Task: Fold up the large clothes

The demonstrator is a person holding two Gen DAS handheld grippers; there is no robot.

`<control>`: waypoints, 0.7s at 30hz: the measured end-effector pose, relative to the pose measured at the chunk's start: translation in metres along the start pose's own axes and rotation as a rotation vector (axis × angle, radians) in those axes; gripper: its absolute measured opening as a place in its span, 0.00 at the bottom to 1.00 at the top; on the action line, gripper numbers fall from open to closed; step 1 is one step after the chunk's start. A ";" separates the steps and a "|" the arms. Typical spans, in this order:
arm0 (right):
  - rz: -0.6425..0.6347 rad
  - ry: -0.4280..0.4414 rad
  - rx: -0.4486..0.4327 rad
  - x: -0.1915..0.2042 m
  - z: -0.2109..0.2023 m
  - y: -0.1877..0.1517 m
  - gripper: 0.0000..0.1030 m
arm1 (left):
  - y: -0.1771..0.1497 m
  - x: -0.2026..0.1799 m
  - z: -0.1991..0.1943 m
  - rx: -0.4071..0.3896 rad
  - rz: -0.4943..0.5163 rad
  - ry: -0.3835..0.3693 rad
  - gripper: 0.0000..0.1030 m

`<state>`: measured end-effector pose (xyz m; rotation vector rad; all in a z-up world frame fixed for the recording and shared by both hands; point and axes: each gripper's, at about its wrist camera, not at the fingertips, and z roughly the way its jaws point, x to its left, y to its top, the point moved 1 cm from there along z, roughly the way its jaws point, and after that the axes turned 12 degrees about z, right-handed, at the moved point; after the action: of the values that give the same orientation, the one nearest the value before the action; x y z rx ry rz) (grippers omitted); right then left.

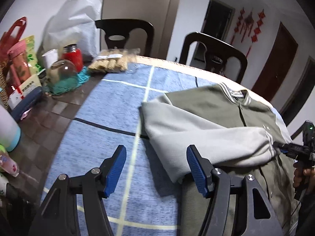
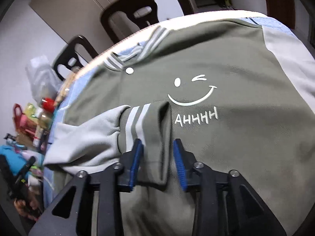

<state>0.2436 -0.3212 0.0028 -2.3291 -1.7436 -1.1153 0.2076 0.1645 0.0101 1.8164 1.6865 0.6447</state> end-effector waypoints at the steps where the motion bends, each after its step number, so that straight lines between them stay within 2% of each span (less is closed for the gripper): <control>1: 0.007 0.016 -0.014 -0.002 -0.004 0.001 0.58 | 0.000 -0.002 0.002 0.003 0.008 -0.002 0.64; 4: 0.010 0.045 -0.052 0.002 -0.018 0.011 0.59 | 0.005 -0.010 0.006 0.009 0.026 -0.030 0.64; 6: 0.001 0.030 -0.037 0.009 -0.014 0.015 0.59 | 0.008 -0.017 0.009 0.012 0.041 -0.057 0.64; 8: -0.006 0.000 0.025 0.012 0.004 0.017 0.59 | 0.011 -0.023 0.013 0.017 0.061 -0.064 0.64; 10: 0.007 -0.014 0.125 0.010 0.031 0.018 0.58 | 0.012 -0.026 0.017 0.028 0.068 -0.067 0.64; 11: 0.002 -0.025 0.139 0.011 0.038 0.017 0.42 | 0.012 -0.028 0.020 0.035 0.072 -0.072 0.64; 12: -0.032 -0.019 0.131 0.019 0.039 0.018 0.31 | 0.012 -0.031 0.022 0.041 0.079 -0.079 0.64; 13: -0.049 -0.002 0.114 0.025 0.036 0.021 0.13 | 0.013 -0.034 0.024 0.045 0.088 -0.085 0.64; 14: -0.064 0.033 0.096 0.034 0.029 0.025 0.07 | 0.013 -0.038 0.026 0.050 0.103 -0.091 0.64; 16: -0.115 0.087 0.022 0.052 0.007 0.035 0.07 | 0.014 -0.045 0.030 0.054 0.133 -0.106 0.64; 17: -0.150 0.158 -0.036 0.063 -0.010 0.039 0.07 | 0.015 -0.048 0.033 0.055 0.141 -0.111 0.64; 19: -0.241 0.414 -0.208 0.083 -0.067 0.041 0.07 | 0.018 -0.051 0.041 0.062 0.149 -0.110 0.63; 21: -0.301 0.490 -0.284 0.083 -0.094 0.036 0.07 | 0.019 -0.053 0.047 0.071 0.156 -0.104 0.55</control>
<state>0.2352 -0.3053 0.1317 -1.7141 -1.8618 -1.8958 0.2492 0.1068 -0.0087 2.0105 1.5287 0.5497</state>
